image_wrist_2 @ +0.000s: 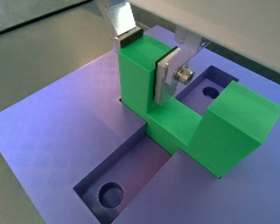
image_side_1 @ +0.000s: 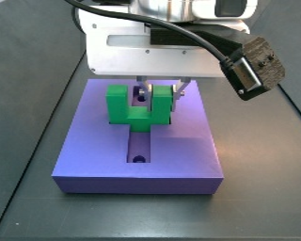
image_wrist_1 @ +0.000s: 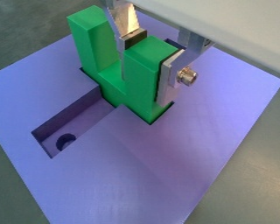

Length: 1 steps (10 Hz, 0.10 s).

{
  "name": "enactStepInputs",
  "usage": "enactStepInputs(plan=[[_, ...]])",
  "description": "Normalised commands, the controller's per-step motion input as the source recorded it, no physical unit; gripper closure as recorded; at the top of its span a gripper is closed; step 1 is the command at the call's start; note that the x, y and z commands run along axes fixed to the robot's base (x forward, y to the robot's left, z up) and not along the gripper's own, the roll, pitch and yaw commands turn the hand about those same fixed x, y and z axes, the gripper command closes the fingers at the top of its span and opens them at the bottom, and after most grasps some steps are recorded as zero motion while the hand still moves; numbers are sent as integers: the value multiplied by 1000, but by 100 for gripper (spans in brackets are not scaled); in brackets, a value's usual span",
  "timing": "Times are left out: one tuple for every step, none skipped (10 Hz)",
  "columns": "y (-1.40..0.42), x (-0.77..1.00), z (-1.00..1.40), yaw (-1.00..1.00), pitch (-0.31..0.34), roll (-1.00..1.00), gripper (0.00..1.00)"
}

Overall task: Pick up the green object. Move up. Move to above the board. Insert the green object.
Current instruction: Insert the green object.

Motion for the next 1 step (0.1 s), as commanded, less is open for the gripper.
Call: enactStepInputs(plan=[[0,0,0,0,0,0,100]])
